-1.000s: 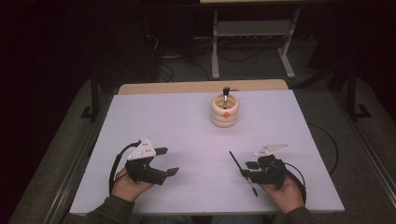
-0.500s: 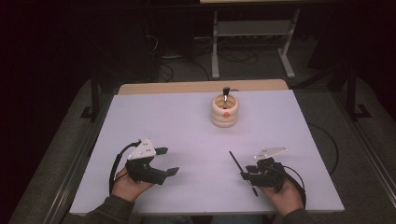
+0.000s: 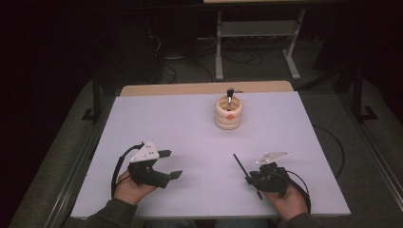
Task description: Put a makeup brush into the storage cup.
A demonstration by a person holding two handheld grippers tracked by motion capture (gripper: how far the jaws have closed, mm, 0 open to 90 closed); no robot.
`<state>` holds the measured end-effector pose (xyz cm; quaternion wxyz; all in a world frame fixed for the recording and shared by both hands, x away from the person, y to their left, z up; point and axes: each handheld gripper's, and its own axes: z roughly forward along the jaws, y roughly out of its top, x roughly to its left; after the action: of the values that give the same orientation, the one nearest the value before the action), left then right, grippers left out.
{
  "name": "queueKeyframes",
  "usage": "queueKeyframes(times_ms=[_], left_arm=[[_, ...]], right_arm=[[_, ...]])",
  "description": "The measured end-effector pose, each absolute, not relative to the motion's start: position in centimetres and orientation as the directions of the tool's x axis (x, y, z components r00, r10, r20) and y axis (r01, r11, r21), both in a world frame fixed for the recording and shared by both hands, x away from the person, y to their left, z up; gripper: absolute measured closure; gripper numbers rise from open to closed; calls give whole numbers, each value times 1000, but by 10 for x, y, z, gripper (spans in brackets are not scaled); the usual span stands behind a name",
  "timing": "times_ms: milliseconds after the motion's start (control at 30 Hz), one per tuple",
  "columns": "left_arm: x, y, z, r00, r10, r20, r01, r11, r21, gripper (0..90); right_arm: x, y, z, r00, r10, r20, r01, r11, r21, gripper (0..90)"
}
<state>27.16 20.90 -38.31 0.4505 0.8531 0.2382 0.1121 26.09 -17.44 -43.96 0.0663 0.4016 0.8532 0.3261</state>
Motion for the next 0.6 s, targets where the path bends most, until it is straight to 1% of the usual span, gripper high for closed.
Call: queueKeyframes(times_ms=[67,167,267,433,467,600], left_arm=[[272,209,-383,863,505,-21,303,-484,821,202],[272,209,-383,864,504,-19,301,-485,821,202],[272,208,-383,864,504,-20,302,-487,820,203],[272,207,-383,863,504,-25,306,-483,820,203],[272,207,-383,863,504,-24,306,-484,820,203],[272,207,-383,865,502,-25,304,-482,822,203]], right_arm=[[260,-173,-440,-673,729,124,629,477,613,707],[258,-171,-441,-671,738,73,609,492,622,754],[255,-168,-442,-656,753,46,608,492,623,795],[252,-163,-442,-648,762,12,599,500,626,830],[253,-164,-442,-657,754,9,592,508,626,837],[258,-170,-442,-653,753,80,625,476,618,852]])
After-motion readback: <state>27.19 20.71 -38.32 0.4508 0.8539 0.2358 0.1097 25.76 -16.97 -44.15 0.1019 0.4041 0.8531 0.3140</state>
